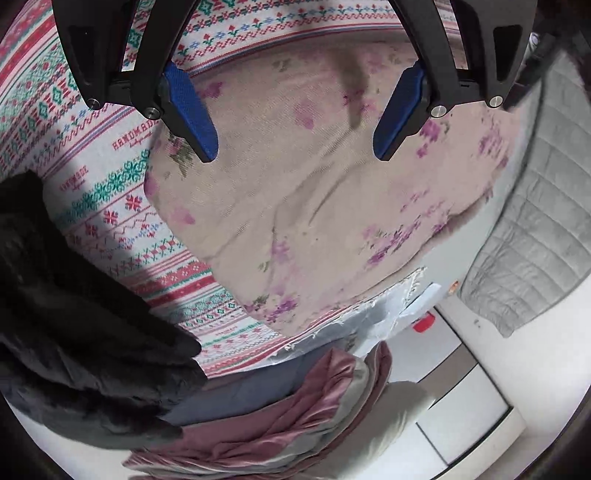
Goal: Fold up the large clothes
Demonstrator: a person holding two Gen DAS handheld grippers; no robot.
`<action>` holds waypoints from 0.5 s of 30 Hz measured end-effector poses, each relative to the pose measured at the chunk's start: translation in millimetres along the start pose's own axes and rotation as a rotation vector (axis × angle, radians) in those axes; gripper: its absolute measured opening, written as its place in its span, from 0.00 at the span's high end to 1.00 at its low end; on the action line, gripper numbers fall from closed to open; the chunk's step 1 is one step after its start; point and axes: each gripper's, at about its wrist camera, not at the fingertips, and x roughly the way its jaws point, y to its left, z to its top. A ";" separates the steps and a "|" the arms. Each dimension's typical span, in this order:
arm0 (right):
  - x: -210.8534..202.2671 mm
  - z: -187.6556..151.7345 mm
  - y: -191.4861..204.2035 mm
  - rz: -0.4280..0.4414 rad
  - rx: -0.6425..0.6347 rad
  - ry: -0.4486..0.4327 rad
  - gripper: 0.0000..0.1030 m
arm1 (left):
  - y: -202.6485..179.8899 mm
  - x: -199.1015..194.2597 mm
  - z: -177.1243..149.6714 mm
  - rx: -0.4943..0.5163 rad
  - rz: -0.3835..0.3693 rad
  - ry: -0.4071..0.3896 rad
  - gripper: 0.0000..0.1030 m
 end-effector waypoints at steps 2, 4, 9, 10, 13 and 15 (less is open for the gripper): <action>4.8 0.7 -1.9 -0.007 -0.001 0.021 0.16 | -2.6 12.9 -4.3 0.026 0.019 0.014 0.37; 10.8 -2.8 -0.8 -0.029 -0.011 0.054 0.16 | 1.0 14.0 -4.5 0.000 -0.002 0.029 0.36; 12.3 -6.5 7.8 -0.072 -0.059 0.051 0.16 | -0.9 9.1 1.1 0.013 0.000 0.057 0.36; 9.5 -5.9 6.0 -0.060 -0.044 0.046 0.16 | -1.6 5.8 5.3 0.017 0.003 0.066 0.36; 2.2 -3.7 -5.6 -0.010 0.039 0.042 0.16 | -4.2 -6.4 24.4 0.039 0.002 0.066 0.36; -1.3 -1.7 -11.2 0.016 0.086 0.038 0.16 | -12.3 -4.7 41.4 0.087 0.048 0.052 0.36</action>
